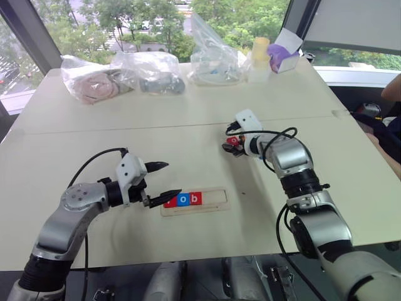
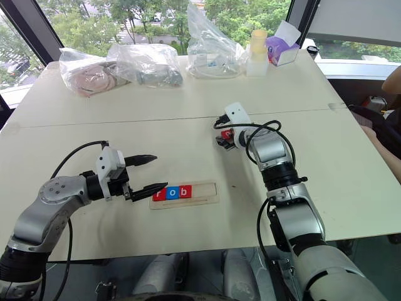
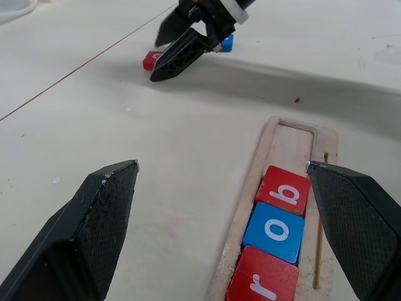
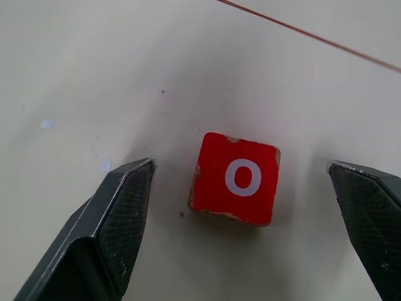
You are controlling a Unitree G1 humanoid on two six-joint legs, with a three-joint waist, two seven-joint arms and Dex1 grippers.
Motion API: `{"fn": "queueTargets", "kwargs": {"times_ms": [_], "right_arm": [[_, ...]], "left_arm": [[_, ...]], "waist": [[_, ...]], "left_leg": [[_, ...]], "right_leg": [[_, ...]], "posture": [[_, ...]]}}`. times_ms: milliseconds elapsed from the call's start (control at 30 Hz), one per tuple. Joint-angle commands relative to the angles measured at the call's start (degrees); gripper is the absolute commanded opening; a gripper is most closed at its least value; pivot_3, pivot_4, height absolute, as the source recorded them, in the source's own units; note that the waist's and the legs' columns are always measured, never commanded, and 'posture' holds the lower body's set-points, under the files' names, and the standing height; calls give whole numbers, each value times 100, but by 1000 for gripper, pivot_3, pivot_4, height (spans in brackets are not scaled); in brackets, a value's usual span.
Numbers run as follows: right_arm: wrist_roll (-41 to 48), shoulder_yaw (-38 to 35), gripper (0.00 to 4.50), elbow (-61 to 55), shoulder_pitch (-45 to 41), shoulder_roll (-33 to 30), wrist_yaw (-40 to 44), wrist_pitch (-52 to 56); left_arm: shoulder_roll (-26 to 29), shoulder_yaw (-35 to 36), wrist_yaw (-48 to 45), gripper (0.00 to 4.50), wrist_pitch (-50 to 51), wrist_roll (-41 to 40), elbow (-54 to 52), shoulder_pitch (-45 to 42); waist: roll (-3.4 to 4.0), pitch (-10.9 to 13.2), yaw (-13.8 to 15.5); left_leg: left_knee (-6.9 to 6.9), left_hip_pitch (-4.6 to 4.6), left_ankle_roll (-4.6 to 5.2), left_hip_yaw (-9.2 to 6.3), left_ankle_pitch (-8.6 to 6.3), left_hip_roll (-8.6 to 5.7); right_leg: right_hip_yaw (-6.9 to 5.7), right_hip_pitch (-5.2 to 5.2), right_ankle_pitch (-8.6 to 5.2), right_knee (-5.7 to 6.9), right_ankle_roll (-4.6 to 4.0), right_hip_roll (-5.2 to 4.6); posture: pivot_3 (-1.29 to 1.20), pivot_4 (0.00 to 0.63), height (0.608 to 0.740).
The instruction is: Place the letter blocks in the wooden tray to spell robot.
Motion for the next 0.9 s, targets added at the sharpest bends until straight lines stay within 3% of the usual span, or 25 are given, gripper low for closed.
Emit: {"fn": "queueTargets", "kwargs": {"times_ms": [33, 233, 367, 567, 733, 900], "right_arm": [[154, -210, 3969, 32, -189, 110, -172, 176], [279, -283, 1124, -151, -114, 363, -381, 444], [304, -172, 1139, -1136, 189, 195, -386, 1163], [881, -381, 1139, -4684, 1567, -498, -272, 3892], [1436, -976, 1139, -6162, 2926, -702, -597, 4071], [1866, -1416, 1139, -6633, 3497, -457, -1248, 4071]], "left_arm": [[17, 76, 19, 4500, -33, -24, -182, -6], [-4, 53, 22, 4500, -64, -5, -151, -35], [-30, 9, -18, 4500, -82, -15, -154, -31], [-177, -61, -96, 4500, -167, -73, -118, -35], [-262, -115, -238, 4500, -164, -131, 2, -178], [-336, -245, -381, 4500, -199, -49, 232, -413]], "waist": [[0, 0, -3], [1, -2, -25], [3, -2, -14], [4, -2, 61], [6, -5, 19], [6, -6, 16]], "left_leg": [[0, 0, 0, 0, 0, 0], [0, 2, 0, 0, 0, 1], [-1, 3, 0, 0, 0, 3], [1, -8, 3, -9, -2, -5], [2, -2, 5, -6, -3, 3], [6, 4, 5, -5, -1, 5]], "right_leg": [[0, 0, 0, 0, 0, 0], [0, 1, 0, 1, 0, 3], [-1, 1, 0, 3, 0, 4], [-7, 1, 0, -4, 0, -6], [-9, 7, -2, -5, -1, -3], [-8, 13, -2, -3, 0, 3]], "posture": [[0, 150, 740], [0, 150, 740], [0, 150, 740], [0, 150, 740], [0, 150, 740], [0, 150, 740]]}}
